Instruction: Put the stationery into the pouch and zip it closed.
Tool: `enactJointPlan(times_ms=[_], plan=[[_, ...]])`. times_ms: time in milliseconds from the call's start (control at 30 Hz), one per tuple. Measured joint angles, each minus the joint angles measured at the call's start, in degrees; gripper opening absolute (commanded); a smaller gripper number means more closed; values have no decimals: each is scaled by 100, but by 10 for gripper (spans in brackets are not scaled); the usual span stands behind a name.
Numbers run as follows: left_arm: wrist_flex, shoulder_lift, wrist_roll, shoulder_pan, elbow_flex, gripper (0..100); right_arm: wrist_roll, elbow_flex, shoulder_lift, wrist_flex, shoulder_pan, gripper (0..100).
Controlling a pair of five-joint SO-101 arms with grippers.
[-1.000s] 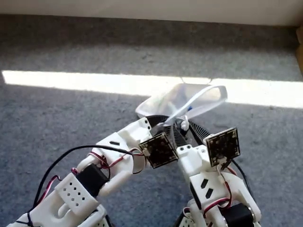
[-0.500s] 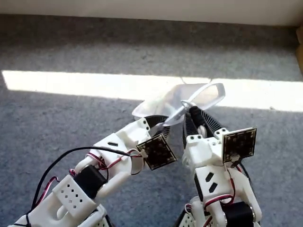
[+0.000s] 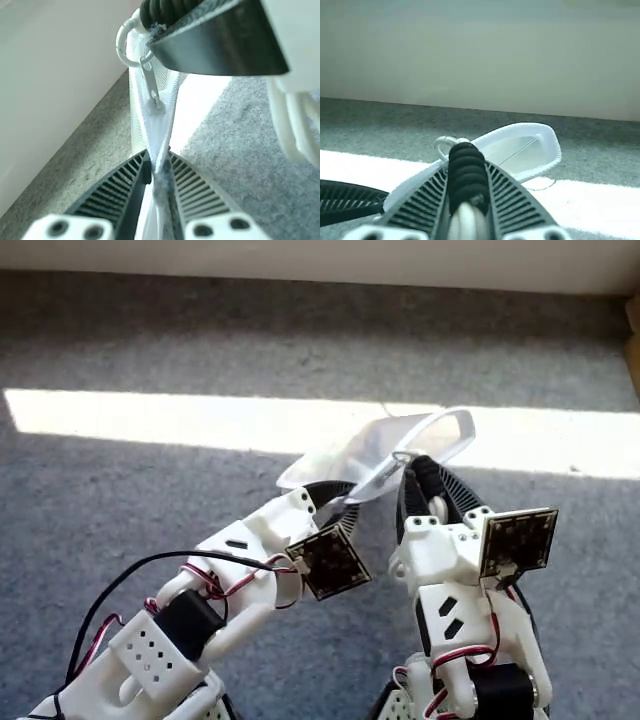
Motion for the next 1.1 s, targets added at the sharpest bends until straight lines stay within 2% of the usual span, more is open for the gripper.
enactJointPlan(times_ms=[133, 333, 700, 967, 1100], plan=[[0, 0, 0, 0, -9, 4, 0, 9, 0, -26, 105, 5], [0, -9, 0, 0, -70, 4, 0, 273, 0, -589, 598, 5], [-9, -9, 0, 0, -79, 4, 0, 457, 0, -967, 914, 5], [-9, -9, 0, 0, -79, 5, 0, 457, -18, -695, 976, 5], [-9, -18, 0, -9, -18, 24, -9, 290, -62, -193, 607, 5]])
